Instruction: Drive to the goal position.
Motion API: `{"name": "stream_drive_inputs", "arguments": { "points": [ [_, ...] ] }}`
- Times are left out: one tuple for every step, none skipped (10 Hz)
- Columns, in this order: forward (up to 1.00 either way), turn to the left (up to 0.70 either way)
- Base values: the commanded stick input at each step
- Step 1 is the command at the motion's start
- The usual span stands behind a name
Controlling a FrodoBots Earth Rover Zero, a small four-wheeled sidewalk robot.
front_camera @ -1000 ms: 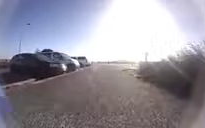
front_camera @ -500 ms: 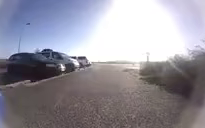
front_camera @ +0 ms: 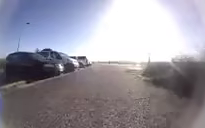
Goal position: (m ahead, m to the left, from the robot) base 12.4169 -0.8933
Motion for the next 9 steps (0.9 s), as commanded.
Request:
{"name": "stream_drive_inputs", "arguments": {
  "points": [
    [0.70, 0.00],
    [0.70, 0.00],
    [0.70, 0.00],
    [0.70, 0.00],
    [0.70, 0.00],
    [0.70, 0.00],
    [0.70, 0.00],
    [0.70, 0.00],
    [0.70, 0.00]
  ]
}}
